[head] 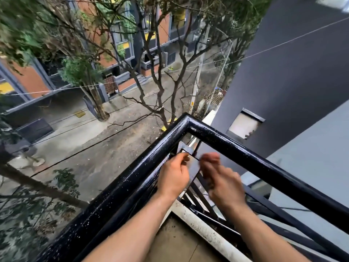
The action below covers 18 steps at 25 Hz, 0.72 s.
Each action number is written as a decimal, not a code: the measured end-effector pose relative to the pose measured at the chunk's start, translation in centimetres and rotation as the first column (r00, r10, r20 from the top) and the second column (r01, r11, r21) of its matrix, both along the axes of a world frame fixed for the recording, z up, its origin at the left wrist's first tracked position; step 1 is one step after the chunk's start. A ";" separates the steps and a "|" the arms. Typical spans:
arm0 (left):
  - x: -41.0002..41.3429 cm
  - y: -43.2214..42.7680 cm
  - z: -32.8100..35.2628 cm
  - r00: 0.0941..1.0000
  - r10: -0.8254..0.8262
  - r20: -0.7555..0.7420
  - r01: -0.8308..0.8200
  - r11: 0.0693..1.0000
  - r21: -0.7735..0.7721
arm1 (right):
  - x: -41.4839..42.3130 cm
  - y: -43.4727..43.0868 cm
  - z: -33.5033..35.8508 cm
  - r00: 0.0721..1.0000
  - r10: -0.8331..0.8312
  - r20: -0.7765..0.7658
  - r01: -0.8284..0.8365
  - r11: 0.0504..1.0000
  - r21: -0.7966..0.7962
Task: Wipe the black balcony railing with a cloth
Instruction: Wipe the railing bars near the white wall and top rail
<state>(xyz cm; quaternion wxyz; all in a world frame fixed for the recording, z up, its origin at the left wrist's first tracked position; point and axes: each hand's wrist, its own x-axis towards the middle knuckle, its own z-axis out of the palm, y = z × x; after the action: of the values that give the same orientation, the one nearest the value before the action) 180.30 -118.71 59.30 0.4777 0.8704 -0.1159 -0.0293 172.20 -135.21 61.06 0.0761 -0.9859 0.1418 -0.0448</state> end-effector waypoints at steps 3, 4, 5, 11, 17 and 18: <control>-0.6 -2.3 -0.8 0.987 -0.160 0.022 0.160 0.987 -0.012 | -2.5 -2.3 -0.7 0.900 -0.436 0.019 0.435 0.900 0.023; -0.6 -3.1 -1.0 0.984 -0.177 0.007 0.177 0.984 -0.030 | -2.0 -1.8 -1.7 0.880 -0.472 -0.050 0.471 0.882 -0.032; -0.7 -3.8 -0.9 0.983 -0.183 -0.005 0.183 0.982 -0.052 | -0.8 -0.9 -2.3 0.881 -0.468 -0.071 0.469 0.883 -0.011; -0.6 -4.1 -2.1 0.956 -0.263 0.127 0.277 0.955 -0.104 | 4.7 2.4 -4.7 0.970 -0.042 0.241 -0.077 0.881 0.466; -3.4 -8.4 -3.0 0.730 -0.674 0.110 0.614 0.718 0.329 | -10.6 -5.5 -6.2 0.911 -0.371 0.180 0.369 0.928 0.042; -4.2 -9.3 -2.8 0.706 -0.701 0.103 0.623 0.684 0.379 | -13.5 -6.5 -6.5 0.857 -0.494 0.149 0.498 0.867 0.011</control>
<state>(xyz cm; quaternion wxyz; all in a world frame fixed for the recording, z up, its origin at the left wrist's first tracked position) 176.15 -127.98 56.50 0.2704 0.8296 -0.4751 -0.1138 158.71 -141.73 54.55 0.0586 -0.9112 0.3841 -0.1372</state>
